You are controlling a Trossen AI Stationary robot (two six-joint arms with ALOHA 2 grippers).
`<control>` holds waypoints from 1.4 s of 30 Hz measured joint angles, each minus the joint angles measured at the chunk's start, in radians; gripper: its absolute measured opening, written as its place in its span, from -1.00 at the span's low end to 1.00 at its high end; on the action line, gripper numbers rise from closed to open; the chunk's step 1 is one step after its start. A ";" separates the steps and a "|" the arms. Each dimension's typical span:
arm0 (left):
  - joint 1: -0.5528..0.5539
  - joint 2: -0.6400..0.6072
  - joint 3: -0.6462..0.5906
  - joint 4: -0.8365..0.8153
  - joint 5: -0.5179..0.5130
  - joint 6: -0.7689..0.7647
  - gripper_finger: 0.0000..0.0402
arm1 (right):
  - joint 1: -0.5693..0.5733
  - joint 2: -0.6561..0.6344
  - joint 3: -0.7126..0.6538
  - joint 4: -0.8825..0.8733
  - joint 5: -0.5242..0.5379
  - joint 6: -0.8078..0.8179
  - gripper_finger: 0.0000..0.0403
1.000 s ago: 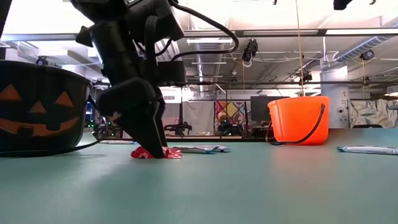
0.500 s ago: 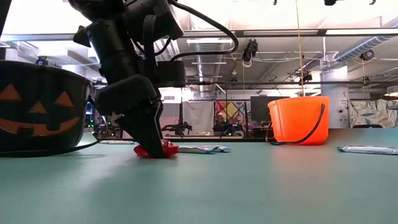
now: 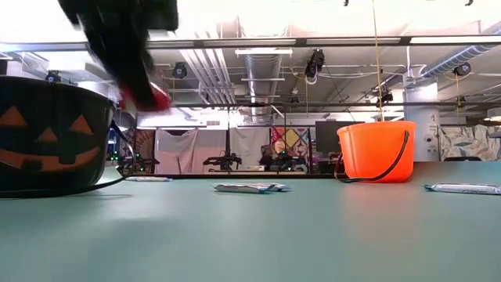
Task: Sort candy by brand, put in halloween buckets
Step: Put the red candy into the black bucket
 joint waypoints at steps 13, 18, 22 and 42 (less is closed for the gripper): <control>-0.024 -0.327 0.177 -0.765 -0.160 -0.615 -0.64 | -0.082 0.001 0.000 0.007 0.080 -0.024 0.75; -0.025 -0.327 0.040 -0.757 -0.169 -0.768 -0.59 | -0.107 0.001 0.000 0.007 0.079 -0.012 0.75; -0.022 -0.301 -0.058 -0.700 -0.157 -0.806 -0.40 | -0.108 0.001 0.000 0.007 0.069 0.011 0.75; -0.112 -0.268 0.222 -0.510 -0.311 -0.436 0.42 | 0.005 0.032 -0.013 -0.019 -0.345 0.214 0.75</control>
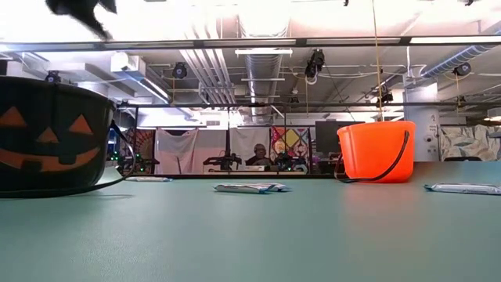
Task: Sort candy by brand, put in halloween buckets
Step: Put the red candy into the black bucket
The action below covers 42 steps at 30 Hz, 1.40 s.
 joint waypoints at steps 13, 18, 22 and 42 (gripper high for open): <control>-0.169 0.104 0.051 0.339 -0.095 0.345 0.40 | 0.172 0.297 -0.002 -0.213 -0.598 -0.014 0.74; -0.178 0.123 0.052 0.337 -0.079 0.340 0.40 | 0.210 0.386 -0.024 -0.223 -0.718 -0.166 0.66; -0.193 0.125 0.052 0.334 -0.063 0.321 0.40 | 0.219 0.407 -0.085 -0.216 -0.732 -0.217 0.56; -0.320 0.049 0.041 0.050 -0.283 0.071 0.40 | 0.210 0.367 -0.320 0.200 -0.748 -0.093 -0.07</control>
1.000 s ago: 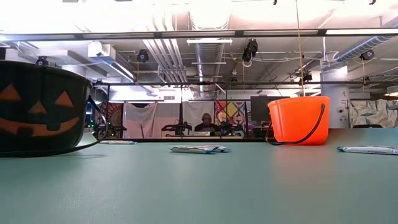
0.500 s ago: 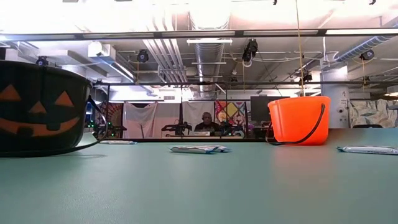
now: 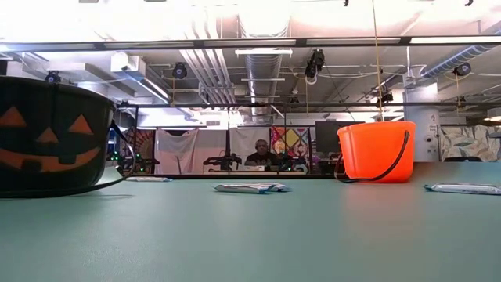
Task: Sort candy by brand, put in halloween buckets
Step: Put the red candy into the black bucket
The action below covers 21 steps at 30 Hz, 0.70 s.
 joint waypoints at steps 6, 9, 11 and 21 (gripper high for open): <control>-0.060 -0.053 -0.034 0.043 0.051 -0.030 0.40 | -0.065 -0.001 0.109 -0.005 0.078 0.035 -0.50; -0.089 -0.069 -0.106 0.080 0.067 -0.004 0.40 | -0.121 -0.024 0.191 -0.012 0.202 0.019 -0.70; -0.091 -0.103 -0.179 0.140 0.093 -0.011 0.40 | -0.166 -0.039 0.245 -0.017 0.337 -0.009 -0.80; -0.008 -0.181 -0.559 0.830 0.254 0.105 0.40 | -0.375 -0.048 0.327 0.353 0.819 -0.390 -0.90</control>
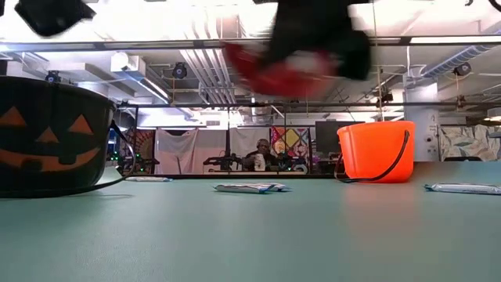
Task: Sort candy by brand, put in halloween buckets
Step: Put the red candy into the black bucket
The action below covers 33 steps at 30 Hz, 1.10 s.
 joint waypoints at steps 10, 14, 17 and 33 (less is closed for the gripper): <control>0.090 0.130 -0.028 0.275 0.093 0.115 0.45 | -0.016 -0.009 -0.009 0.209 0.073 -0.103 -0.91; 0.107 0.186 0.032 0.290 0.133 0.199 0.44 | -0.021 -0.035 -0.008 0.245 0.139 -0.119 -0.91; 0.138 0.226 0.069 0.288 0.182 0.206 0.44 | -0.021 -0.054 -0.003 0.283 0.160 -0.216 -0.91; 0.251 0.391 0.099 0.519 0.272 0.263 0.03 | -0.023 -0.066 -0.001 0.279 0.259 -0.286 -0.91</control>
